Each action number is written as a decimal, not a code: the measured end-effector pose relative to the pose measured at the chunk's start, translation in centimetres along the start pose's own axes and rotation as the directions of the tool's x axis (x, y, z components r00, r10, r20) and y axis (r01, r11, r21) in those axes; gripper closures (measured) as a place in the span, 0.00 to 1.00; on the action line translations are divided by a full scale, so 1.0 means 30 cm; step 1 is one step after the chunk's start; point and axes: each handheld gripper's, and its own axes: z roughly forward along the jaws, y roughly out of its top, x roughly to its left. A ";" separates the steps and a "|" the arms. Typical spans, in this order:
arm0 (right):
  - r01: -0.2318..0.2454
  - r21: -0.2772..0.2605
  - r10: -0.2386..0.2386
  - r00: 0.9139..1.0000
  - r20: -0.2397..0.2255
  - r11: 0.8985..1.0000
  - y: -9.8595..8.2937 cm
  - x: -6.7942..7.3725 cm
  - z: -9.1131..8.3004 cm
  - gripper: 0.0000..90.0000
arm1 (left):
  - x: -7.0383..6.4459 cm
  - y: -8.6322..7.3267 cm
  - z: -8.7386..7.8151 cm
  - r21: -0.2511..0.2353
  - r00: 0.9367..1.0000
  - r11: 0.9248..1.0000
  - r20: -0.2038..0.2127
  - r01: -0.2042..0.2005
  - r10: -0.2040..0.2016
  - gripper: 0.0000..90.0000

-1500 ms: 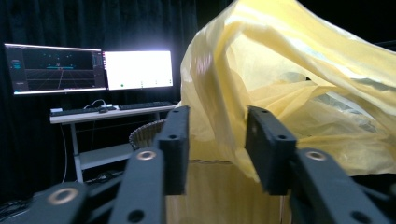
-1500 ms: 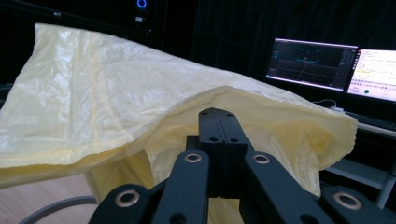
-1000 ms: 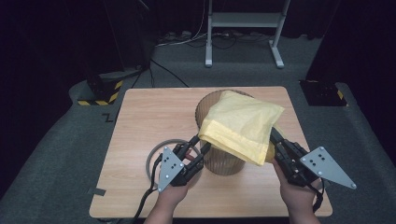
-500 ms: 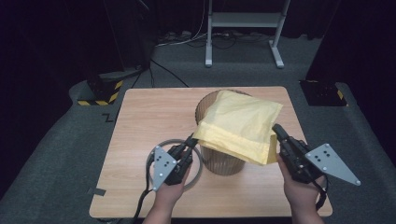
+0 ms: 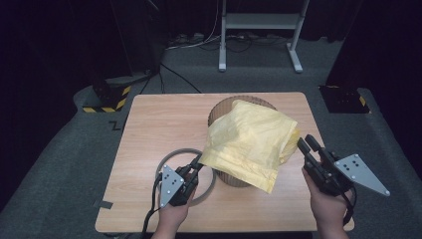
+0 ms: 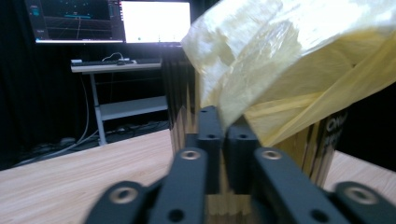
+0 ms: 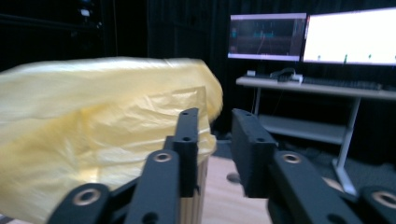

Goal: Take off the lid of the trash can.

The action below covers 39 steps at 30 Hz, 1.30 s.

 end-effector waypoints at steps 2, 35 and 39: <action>0.021 -0.024 -0.022 1.000 -0.011 0.999 0.027 0.020 -0.020 0.74 | -0.012 0.009 -0.008 -0.009 0.999 1.000 -0.025 -0.022 0.022 0.78; 0.043 0.157 -0.036 0.998 -0.046 0.987 -0.112 0.048 0.022 0.76 | 0.114 0.194 0.174 0.072 0.994 0.996 -0.092 0.060 -0.053 1.00; 0.052 0.080 -0.047 0.997 -0.059 0.995 -0.061 0.069 -0.019 0.73 | 0.115 0.143 0.181 0.087 0.993 0.993 -0.087 0.085 -0.078 1.00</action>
